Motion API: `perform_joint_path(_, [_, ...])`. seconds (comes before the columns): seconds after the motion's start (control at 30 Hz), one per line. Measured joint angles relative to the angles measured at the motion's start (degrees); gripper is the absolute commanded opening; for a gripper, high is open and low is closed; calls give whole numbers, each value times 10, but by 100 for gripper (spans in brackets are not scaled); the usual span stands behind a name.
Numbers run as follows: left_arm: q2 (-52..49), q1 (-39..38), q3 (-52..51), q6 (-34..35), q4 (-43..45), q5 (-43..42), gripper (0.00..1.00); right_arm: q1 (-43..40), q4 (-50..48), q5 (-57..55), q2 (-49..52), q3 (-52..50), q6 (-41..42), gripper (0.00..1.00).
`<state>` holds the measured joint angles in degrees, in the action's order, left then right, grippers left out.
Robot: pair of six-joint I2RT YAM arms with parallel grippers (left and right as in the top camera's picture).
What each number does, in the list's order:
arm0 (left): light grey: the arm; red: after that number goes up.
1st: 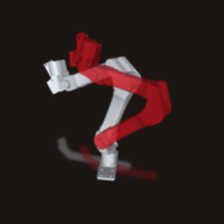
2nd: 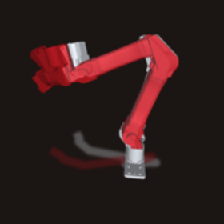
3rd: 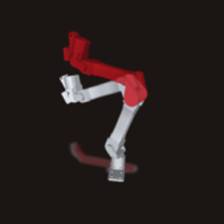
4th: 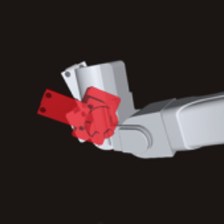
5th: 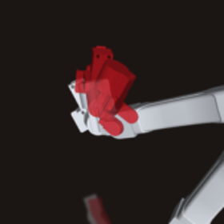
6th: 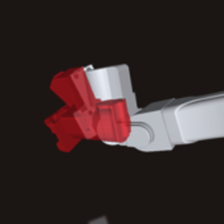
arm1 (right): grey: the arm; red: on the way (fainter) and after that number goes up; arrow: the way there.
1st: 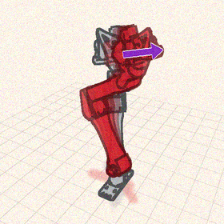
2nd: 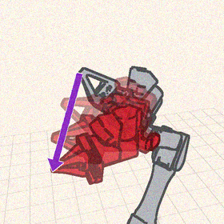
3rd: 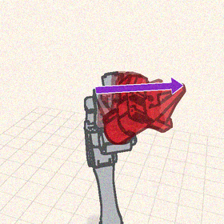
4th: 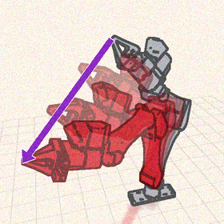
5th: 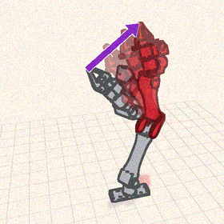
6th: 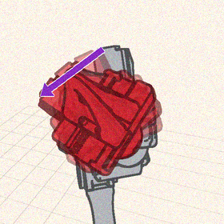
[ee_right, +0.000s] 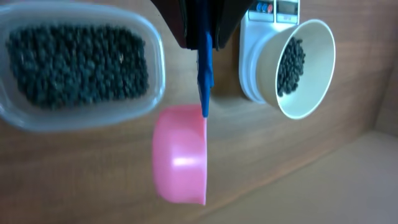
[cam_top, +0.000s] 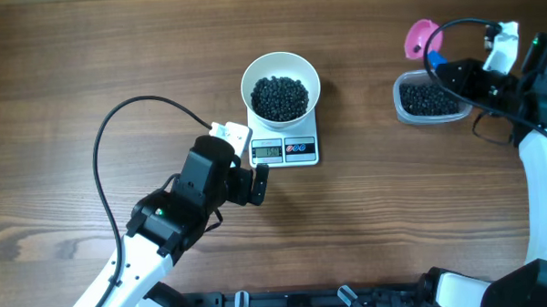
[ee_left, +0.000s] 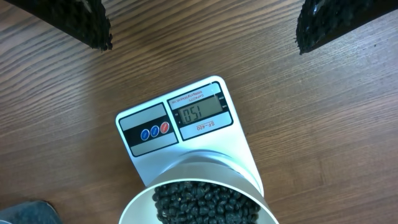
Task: Scoop item into bowl and weigh 150g on scale
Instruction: 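Carry the pink scoop right to the bean tub with the right gripper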
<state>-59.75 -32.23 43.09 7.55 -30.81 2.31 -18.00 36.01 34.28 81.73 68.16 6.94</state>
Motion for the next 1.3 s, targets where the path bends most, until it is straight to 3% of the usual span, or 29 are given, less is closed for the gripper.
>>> perform_joint_path(0.23, [0, 0, 0, 0, 0, 0, 100, 0, 72, -54, 0, -1, 5, 4])
perform_joint_path(0.73, [0, 0, 0, 0, 0, 0, 100, 0, 115, -187, 0, -3, 6, 4])
perform_joint_path(1.3, [0, 0, 0, 0, 0, 0, 100, 0, 49, -123, 19, -51, 7, 4])
